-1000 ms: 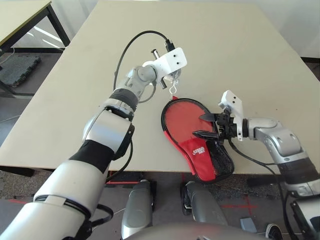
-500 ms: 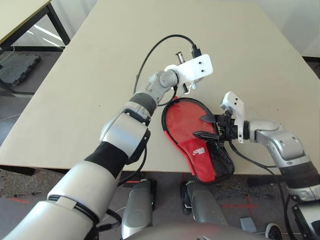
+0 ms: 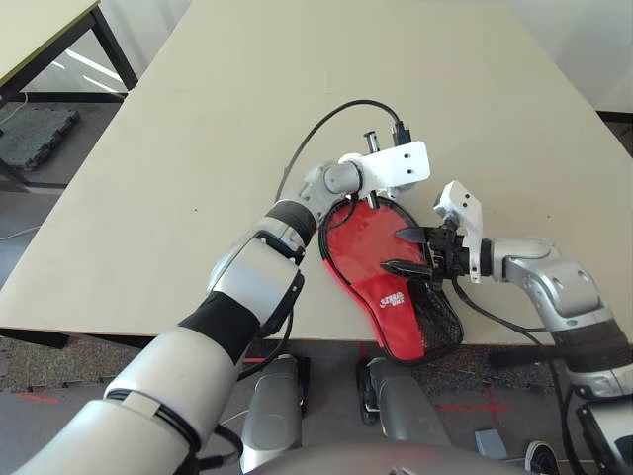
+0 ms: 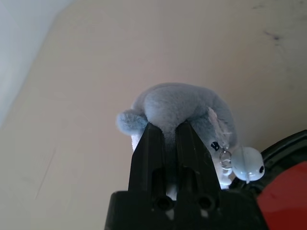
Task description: Store the ping-pong paddle in its case and zip it.
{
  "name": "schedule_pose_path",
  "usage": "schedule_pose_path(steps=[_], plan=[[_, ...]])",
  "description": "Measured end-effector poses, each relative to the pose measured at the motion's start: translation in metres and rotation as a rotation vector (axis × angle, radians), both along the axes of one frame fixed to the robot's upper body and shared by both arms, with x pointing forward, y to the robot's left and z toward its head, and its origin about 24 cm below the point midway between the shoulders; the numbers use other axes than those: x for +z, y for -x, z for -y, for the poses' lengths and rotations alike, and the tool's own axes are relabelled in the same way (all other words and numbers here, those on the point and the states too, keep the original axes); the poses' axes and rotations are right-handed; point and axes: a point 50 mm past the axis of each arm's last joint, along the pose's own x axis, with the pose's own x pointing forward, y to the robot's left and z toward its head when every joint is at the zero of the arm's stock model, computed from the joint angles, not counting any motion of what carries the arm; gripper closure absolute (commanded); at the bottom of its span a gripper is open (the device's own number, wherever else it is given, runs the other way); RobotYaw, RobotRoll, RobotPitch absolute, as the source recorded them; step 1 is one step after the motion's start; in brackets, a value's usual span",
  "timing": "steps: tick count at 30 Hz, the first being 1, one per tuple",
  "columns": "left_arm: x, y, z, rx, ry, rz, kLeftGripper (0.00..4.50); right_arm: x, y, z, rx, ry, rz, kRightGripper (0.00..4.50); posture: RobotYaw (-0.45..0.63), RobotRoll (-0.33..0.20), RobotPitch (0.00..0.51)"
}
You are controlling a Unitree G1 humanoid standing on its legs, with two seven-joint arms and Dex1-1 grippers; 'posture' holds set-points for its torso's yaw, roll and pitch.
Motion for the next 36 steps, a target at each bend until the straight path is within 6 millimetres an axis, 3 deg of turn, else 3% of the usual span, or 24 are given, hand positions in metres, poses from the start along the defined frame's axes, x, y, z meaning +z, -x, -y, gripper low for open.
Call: schedule_pose_path(steps=[4,6,10,12,15,18,24,29,33,36], plan=[[-0.003,0.003,0.006,-0.02,-0.006,-0.007,3.16,-0.001,0.001,0.0,-0.003,0.0,-0.003,0.0,-0.03,0.0,0.16],[-0.004,0.005,0.008,-0.04,-0.011,-0.017,3.27,-0.001,0.001,0.0,-0.003,0.0,-0.003,0.0,-0.03,0.0,0.161],[-0.008,0.007,0.007,-0.059,-0.01,-0.052,4.47,-0.001,0.001,0.0,-0.006,-0.004,-0.004,0.0,-0.02,0.0,0.158],[-0.007,0.007,0.004,-0.075,0.004,-0.087,4.49,-0.001,0.001,0.0,-0.007,-0.005,-0.004,0.0,-0.02,0.0,0.155],[-0.005,0.007,0.0,-0.107,0.037,-0.137,3.56,-0.002,0.001,0.0,-0.007,-0.006,-0.005,0.0,-0.01,0.0,0.153],[-0.002,0.006,-0.001,-0.107,0.125,-0.213,2.35,-0.001,0.0,0.0,-0.008,-0.006,-0.004,0.0,0.01,0.0,0.15],[0.02,0.006,0.005,-0.154,0.346,-0.341,0.03,-0.001,-0.002,-0.001,-0.002,-0.009,-0.009,0.0,0.03,0.0,0.145],[0.039,0.002,-0.001,-0.166,0.441,-0.362,0.03,0.0,-0.005,-0.002,0.013,-0.013,-0.016,0.0,0.05,0.0,0.139],[0.058,-0.002,-0.019,-0.174,0.471,-0.339,0.03,-0.001,-0.006,-0.003,0.02,-0.015,-0.017,0.0,0.05,0.0,0.139],[0.061,-0.002,-0.04,-0.176,0.435,-0.331,0.03,-0.001,-0.007,-0.005,0.027,-0.011,-0.016,0.0,0.06,0.0,0.138]])
